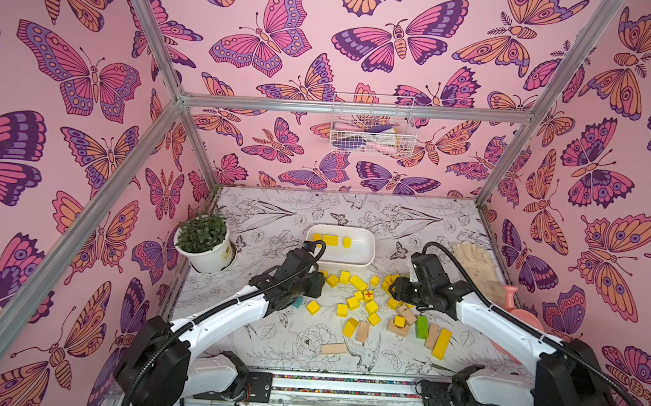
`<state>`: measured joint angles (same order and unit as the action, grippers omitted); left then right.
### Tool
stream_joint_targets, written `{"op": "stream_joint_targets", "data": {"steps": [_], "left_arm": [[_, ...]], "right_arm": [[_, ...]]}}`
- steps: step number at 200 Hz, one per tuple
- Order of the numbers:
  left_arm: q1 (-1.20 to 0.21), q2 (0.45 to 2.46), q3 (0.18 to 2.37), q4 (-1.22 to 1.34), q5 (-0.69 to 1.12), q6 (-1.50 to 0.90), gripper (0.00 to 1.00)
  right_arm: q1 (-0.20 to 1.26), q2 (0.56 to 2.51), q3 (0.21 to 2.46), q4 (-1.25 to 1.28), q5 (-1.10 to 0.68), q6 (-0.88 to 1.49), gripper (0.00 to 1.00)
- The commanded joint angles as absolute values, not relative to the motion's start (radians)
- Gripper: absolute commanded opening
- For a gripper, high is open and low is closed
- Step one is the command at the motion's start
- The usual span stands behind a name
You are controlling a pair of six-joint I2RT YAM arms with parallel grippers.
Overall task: Pick out the yellow building blocks
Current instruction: Pick up the building block from the center of the board.
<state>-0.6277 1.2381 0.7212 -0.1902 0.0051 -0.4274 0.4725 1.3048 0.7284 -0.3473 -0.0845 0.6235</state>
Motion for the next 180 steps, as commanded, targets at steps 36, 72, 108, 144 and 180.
{"op": "stream_joint_targets", "data": {"steps": [36,72,108,144,180], "left_arm": [[-0.609,1.235,0.704,-0.174,0.029,-0.437,0.48],[-0.606,1.243,0.707,-0.174,0.037,-0.439,0.48],[-0.603,1.248,0.709,-0.173,0.038,-0.44,0.48],[-0.601,1.255,0.712,-0.173,0.041,-0.442,0.48],[-0.601,1.26,0.713,-0.173,0.043,-0.443,0.48]], "right_arm": [[0.471,1.46,0.839,-0.455,-0.022,0.584,0.45],[0.471,1.511,0.86,-0.46,-0.041,0.583,0.45],[0.471,1.551,0.877,-0.465,-0.064,0.579,0.46],[0.471,1.563,0.882,-0.472,-0.061,0.584,0.46],[0.471,1.565,0.882,-0.476,-0.056,0.591,0.4]]}}
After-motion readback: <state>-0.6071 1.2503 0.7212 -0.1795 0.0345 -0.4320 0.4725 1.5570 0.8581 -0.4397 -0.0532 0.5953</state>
